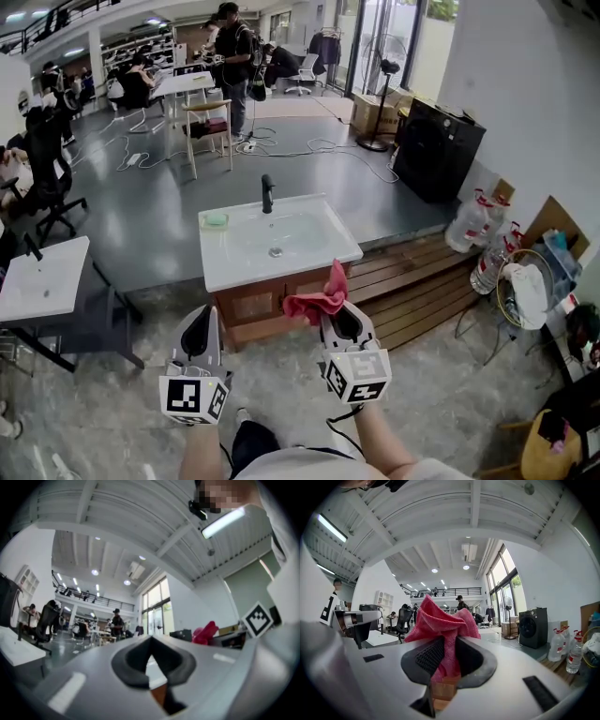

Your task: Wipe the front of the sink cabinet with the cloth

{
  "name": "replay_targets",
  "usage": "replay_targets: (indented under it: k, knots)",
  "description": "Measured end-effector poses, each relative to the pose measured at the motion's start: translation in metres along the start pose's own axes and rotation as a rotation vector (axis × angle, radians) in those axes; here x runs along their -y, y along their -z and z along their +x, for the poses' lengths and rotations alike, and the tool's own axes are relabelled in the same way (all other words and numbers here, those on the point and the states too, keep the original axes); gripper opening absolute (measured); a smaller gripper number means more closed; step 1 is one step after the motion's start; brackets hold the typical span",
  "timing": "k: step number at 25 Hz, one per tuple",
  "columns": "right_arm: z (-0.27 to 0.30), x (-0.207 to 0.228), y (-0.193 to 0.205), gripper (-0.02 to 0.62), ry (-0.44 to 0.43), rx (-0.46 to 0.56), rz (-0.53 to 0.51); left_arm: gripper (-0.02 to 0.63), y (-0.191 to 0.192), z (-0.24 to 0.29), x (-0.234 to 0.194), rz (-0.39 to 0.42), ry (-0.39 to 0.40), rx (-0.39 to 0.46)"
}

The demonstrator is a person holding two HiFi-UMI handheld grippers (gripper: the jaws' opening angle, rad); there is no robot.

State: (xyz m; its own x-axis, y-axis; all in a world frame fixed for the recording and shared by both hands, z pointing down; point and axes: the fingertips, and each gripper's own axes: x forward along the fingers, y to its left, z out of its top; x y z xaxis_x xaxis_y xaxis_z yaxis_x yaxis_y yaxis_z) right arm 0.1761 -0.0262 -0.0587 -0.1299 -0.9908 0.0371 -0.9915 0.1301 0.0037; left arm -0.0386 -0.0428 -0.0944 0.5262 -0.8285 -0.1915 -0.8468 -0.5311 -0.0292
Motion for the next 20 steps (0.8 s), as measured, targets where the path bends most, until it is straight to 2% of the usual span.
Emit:
replay_targets:
  k: [7, 20]
  knots:
    - [-0.014, 0.004, -0.003, 0.074, 0.006, 0.005, -0.003, 0.006, -0.005, -0.009, 0.011, 0.004, -0.006, 0.008]
    - [-0.012, 0.001, -0.007, 0.074, 0.006, 0.028, -0.009, 0.006, -0.009, -0.010, 0.004, -0.002, -0.022, 0.032]
